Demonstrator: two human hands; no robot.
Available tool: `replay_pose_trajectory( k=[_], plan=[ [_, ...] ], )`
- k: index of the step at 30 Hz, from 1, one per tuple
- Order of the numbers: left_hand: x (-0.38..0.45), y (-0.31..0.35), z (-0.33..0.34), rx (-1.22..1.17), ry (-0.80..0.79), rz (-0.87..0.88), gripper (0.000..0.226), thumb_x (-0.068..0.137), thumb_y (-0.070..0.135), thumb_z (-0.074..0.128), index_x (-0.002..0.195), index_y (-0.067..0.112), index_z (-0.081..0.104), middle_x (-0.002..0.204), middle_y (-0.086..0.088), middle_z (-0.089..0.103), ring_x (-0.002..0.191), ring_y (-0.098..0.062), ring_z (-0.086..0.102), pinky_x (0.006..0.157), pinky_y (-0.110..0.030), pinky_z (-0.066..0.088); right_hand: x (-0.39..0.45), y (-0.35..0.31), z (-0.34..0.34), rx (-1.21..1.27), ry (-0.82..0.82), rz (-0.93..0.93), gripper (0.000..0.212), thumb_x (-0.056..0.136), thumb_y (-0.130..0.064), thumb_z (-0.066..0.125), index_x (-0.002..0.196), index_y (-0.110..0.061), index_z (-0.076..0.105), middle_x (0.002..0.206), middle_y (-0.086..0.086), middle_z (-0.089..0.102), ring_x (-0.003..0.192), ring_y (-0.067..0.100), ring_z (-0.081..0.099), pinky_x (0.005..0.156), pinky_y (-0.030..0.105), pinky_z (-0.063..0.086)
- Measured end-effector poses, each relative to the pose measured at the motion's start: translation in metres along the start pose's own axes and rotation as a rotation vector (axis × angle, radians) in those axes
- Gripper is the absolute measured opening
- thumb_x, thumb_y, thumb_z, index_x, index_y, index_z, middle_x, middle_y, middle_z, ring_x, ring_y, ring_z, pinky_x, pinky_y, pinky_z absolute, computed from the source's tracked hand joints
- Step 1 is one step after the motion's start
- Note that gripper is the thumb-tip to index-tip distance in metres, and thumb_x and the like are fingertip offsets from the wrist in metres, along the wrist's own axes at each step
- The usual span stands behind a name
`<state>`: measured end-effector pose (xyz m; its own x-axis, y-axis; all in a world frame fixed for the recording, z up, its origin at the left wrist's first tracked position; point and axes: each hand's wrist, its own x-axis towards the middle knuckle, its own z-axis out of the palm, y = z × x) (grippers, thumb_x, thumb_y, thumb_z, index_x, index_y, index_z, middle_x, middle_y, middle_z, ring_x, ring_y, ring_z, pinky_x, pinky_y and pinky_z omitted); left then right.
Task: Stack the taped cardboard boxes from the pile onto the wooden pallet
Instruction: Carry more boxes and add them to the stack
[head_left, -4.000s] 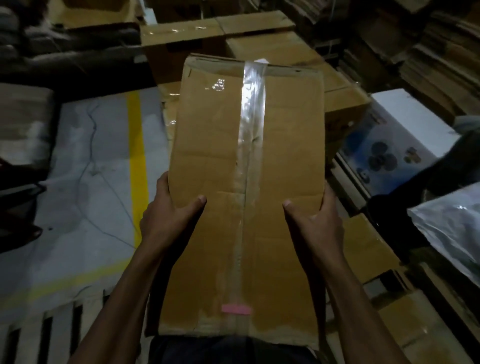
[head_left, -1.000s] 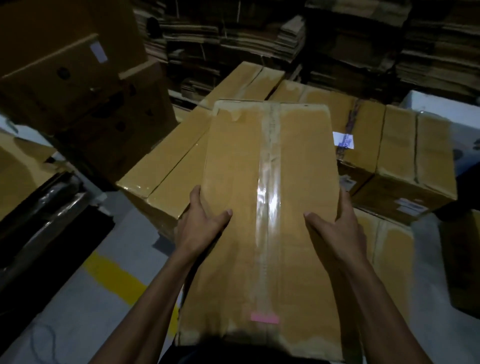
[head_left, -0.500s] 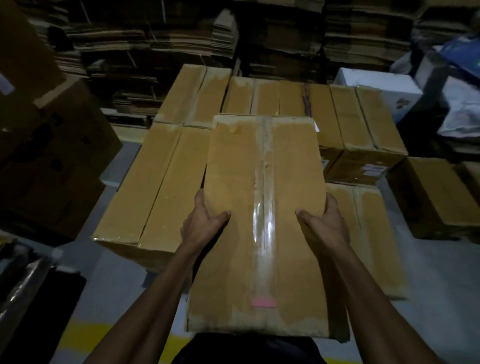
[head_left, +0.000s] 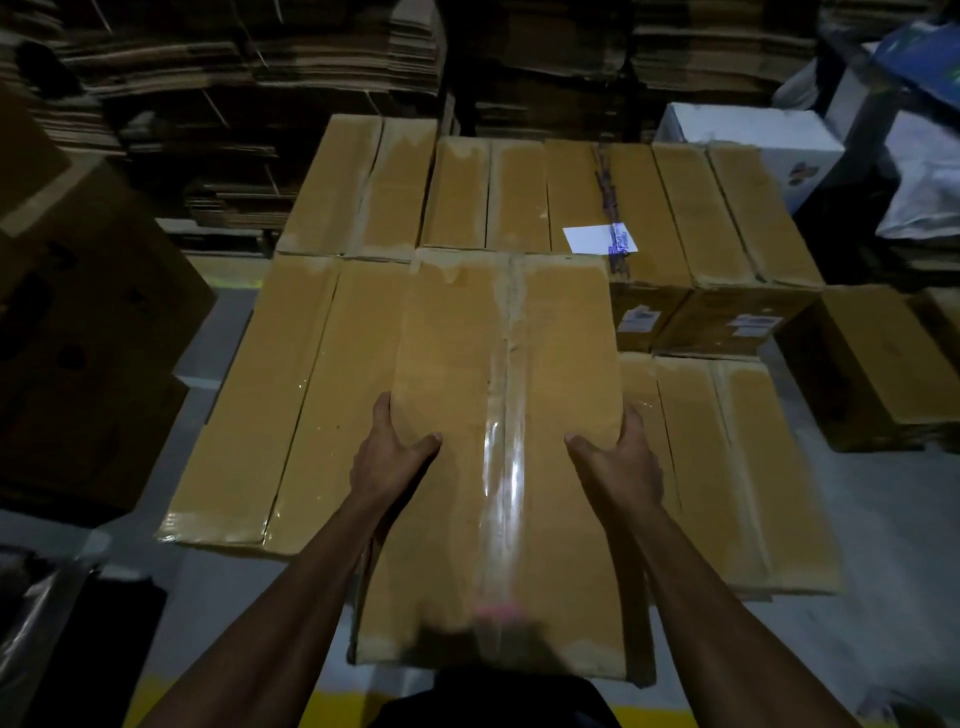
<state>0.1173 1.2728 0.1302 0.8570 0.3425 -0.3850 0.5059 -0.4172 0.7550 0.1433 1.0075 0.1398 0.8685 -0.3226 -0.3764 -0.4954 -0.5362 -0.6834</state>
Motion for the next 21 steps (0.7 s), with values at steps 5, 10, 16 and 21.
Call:
replay_pose_trajectory(
  k=[5, 10, 16, 21],
  plan=[
    [0.041, -0.003, 0.016, -0.017, 0.001, -0.029, 0.103, 0.078, 0.046, 0.075, 0.155, 0.023, 0.010, 0.150, -0.005, 0.043, 0.132, -0.030, 0.047, 0.108, -0.046, 0.041, 0.041, -0.002, 0.022, -0.003, -0.053, 0.027, 0.089, 0.080, -0.054, 0.072, 0.153, -0.036, 0.023, 0.143, 0.006, 0.053, 0.128, 0.037, 0.050, 0.105, 0.048, 0.041],
    [0.082, -0.011, 0.028, -0.034, -0.008, -0.054, 0.104, 0.082, 0.034, 0.077, 0.156, 0.016, 0.006, 0.159, -0.006, 0.028, 0.142, -0.026, 0.034, 0.115, -0.047, 0.033, 0.078, -0.008, 0.041, -0.008, -0.076, 0.022, 0.083, 0.085, -0.045, 0.072, 0.153, -0.033, 0.026, 0.139, 0.004, 0.056, 0.122, 0.033, 0.054, 0.094, 0.039, 0.041],
    [0.116, -0.022, 0.031, 0.008, 0.021, -0.072, 0.104, 0.076, 0.038, 0.078, 0.155, 0.012, 0.015, 0.155, -0.008, 0.029, 0.141, -0.025, 0.032, 0.113, -0.038, 0.031, 0.104, -0.010, 0.072, 0.030, -0.101, 0.048, 0.083, 0.079, -0.045, 0.073, 0.148, -0.042, 0.028, 0.128, 0.000, 0.062, 0.114, 0.031, 0.059, 0.093, 0.040, 0.046],
    [0.142, -0.026, 0.033, 0.129, 0.044, -0.050, 0.095, 0.063, 0.056, 0.069, 0.141, 0.016, 0.033, 0.136, -0.008, 0.045, 0.126, -0.030, 0.042, 0.101, -0.047, 0.043, 0.119, -0.009, 0.089, 0.060, -0.114, 0.054, 0.083, 0.082, -0.039, 0.073, 0.150, -0.037, 0.027, 0.129, -0.001, 0.062, 0.113, 0.030, 0.059, 0.093, 0.040, 0.046]
  ],
)
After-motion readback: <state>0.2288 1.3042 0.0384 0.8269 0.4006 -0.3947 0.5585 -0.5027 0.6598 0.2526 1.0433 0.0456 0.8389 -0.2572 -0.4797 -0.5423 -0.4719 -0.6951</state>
